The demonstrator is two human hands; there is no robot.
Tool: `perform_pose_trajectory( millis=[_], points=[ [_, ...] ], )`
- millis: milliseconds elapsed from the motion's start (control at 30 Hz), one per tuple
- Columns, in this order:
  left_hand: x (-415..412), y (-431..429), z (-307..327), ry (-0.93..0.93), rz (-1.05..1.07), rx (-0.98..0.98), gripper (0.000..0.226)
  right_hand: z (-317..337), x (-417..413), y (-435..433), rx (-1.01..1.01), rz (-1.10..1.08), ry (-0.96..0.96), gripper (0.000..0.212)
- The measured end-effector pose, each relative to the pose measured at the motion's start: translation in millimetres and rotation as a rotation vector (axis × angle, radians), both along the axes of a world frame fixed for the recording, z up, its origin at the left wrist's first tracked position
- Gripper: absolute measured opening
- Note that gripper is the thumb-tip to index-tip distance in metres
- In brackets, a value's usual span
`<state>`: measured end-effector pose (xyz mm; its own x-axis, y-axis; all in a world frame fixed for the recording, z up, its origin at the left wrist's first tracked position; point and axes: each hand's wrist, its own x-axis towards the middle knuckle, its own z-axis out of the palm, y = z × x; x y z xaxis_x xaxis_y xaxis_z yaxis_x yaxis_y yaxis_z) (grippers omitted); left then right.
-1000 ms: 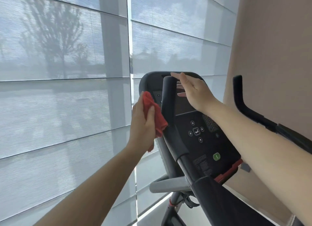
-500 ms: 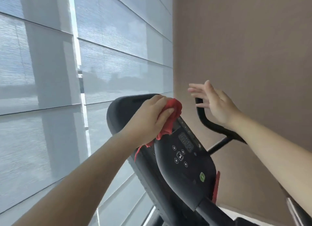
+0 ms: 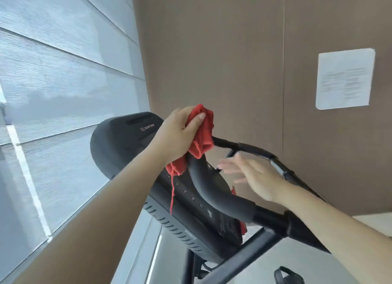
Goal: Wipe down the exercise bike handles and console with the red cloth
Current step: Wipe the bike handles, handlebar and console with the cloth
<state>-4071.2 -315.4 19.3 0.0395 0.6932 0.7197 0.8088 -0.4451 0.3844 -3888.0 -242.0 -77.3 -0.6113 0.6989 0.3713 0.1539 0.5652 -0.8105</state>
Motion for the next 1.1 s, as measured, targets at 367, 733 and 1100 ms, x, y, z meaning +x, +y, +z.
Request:
perform_pose_trajectory(
  millis=[367,733,1100],
  points=[
    [16,-9,-16,0.038,0.178,0.314,0.024,-29,54,-36,0.134,-0.195,-0.154,0.058],
    [64,-28,-21,0.125,0.115,0.269,0.022,-20,111,-37,0.064,-0.262,-0.054,0.059],
    [142,-22,-134,0.56,0.12,-0.21,0.048,-29,162,-50,-0.008,-0.26,-0.015,0.053]
  ],
)
